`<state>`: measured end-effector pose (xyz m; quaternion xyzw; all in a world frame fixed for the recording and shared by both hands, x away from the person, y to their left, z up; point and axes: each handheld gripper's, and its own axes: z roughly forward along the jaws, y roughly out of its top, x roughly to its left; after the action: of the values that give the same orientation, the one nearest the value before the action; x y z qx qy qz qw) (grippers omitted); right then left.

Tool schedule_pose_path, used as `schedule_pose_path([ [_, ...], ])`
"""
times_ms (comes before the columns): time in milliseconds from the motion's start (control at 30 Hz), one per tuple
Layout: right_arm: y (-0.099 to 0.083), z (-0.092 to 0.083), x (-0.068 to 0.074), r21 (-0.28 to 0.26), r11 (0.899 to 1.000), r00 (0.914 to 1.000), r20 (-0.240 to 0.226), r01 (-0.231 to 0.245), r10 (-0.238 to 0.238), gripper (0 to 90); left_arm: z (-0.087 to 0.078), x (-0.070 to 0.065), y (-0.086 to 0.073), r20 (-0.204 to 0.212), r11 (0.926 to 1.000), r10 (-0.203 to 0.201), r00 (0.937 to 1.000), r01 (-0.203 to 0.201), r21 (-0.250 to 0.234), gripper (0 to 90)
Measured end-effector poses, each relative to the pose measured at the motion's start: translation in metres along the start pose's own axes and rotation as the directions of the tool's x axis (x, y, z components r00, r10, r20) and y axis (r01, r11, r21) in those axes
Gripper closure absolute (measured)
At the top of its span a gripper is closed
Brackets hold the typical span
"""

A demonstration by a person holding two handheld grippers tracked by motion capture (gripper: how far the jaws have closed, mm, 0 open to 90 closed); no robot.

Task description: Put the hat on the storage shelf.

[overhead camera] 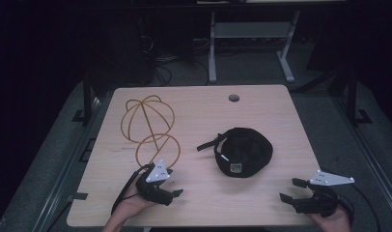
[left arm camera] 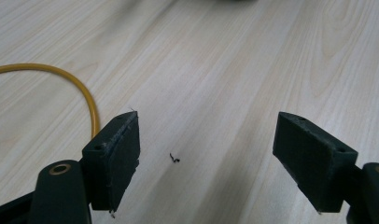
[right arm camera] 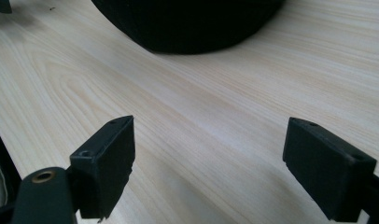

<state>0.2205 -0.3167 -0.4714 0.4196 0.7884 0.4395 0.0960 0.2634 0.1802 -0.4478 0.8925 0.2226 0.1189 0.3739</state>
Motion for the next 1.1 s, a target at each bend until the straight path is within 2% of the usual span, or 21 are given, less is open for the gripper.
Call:
schedule_pose_path([
  [267, 0.002, -0.003, 0.001, -0.023, 1.000, 1.0000, 0.001, -0.008, 0.008, 16.2, -0.002, -0.002, 0.007, 0.011, 0.9999, 0.002, 0.9999, -0.002, -0.016, 23.2],
  [433, 0.003, -0.007, 0.000, -0.046, 0.999, 0.9998, 0.002, -0.020, 0.020, 16.1, -0.003, -0.005, 0.022, 0.039, 0.9996, 0.013, 0.9992, -0.012, -0.024, 23.2],
  [467, 0.004, -0.008, -0.001, -0.049, 0.999, 0.9998, 0.001, -0.021, 0.021, 16.0, -0.004, -0.006, 0.029, 0.051, 0.9995, 0.020, 0.9985, -0.019, -0.025, 23.2],
  [500, 0.004, -0.008, -0.001, -0.052, 0.998, 0.9997, 0.001, -0.023, 0.023, 15.9, -0.004, -0.006, 0.029, 0.051, 0.9995, 0.020, 0.9985, -0.019, -0.025, 23.2],
  [533, 0.004, -0.008, -0.001, -0.051, 0.998, 0.9997, -0.002, -0.026, 0.026, 15.9, -0.004, -0.007, 0.037, 0.062, 0.9992, 0.028, 0.9977, -0.026, -0.030, 23.2],
  [567, 0.003, -0.008, -0.002, -0.044, 0.999, 0.9996, -0.008, -0.026, 0.026, 15.9, -0.004, -0.007, 0.037, 0.062, 0.9992, 0.028, 0.9977, -0.026, -0.030, 23.2],
  [633, 0.003, -0.008, -0.002, -0.041, 0.999, 0.9996, -0.008, -0.026, 0.026, 15.9, -0.003, -0.009, 0.048, 0.068, 0.9983, 0.053, 0.9962, -0.051, -0.029, 23.2],
  [667, 0.002, -0.008, -0.003, -0.049, 0.998, 0.9993, -0.024, -0.030, 0.029, 15.8, -0.002, -0.010, 0.055, 0.078, 0.9975, 0.066, 0.9948, -0.064, -0.029, 23.2],
  [700, 0.002, -0.009, -0.004, -0.050, 0.998, 0.9990, -0.029, -0.036, 0.035, 15.9, -0.001, -0.011, 0.059, 0.083, 0.9975, 0.064, 0.9945, -0.061, -0.035, 23.2],
  [767, 0.002, -0.010, -0.003, -0.057, 0.998, 0.9991, -0.026, -0.035, 0.034, 15.9, 0.000, -0.013, 0.069, 0.096, 0.9957, 0.090, 0.9913, -0.087, -0.030, 23.2],
  [800, 0.002, -0.010, -0.003, -0.061, 0.998, 0.9991, -0.029, -0.034, 0.032, 16.0, 0.000, -0.013, 0.069, 0.096, 0.9957, 0.090, 0.9913, -0.087, -0.030, 23.2],
  [900, 0.003, -0.010, -0.003, -0.062, 0.998, 0.9991, -0.032, -0.031, 0.029, 16.1, 0.003, -0.016, 0.086, 0.107, 0.9915, 0.129, 0.9859, -0.127, -0.029, 23.2],
  [933, 0.003, -0.010, -0.003, -0.062, 0.998, 0.9991, -0.032, -0.029, 0.027, 16.1, 0.003, -0.016, 0.086, 0.107, 0.9915, 0.129, 0.9859, -0.127, -0.029, 23.1],
  [967, 0.002, -0.010, -0.002, -0.062, 0.998, 0.9991, -0.033, -0.028, 0.026, 16.4, 0.004, -0.018, 0.095, 0.108, 0.9900, 0.140, 0.9842, -0.137, -0.035, 23.2],
  [1100, 0.002, -0.008, -0.002, -0.057, 0.998, 0.9989, -0.040, -0.026, 0.024, 16.7, 0.006, -0.019, 0.108, 0.118, 0.9862, 0.164, 0.9793, -0.160, -0.040, 23.2],
])
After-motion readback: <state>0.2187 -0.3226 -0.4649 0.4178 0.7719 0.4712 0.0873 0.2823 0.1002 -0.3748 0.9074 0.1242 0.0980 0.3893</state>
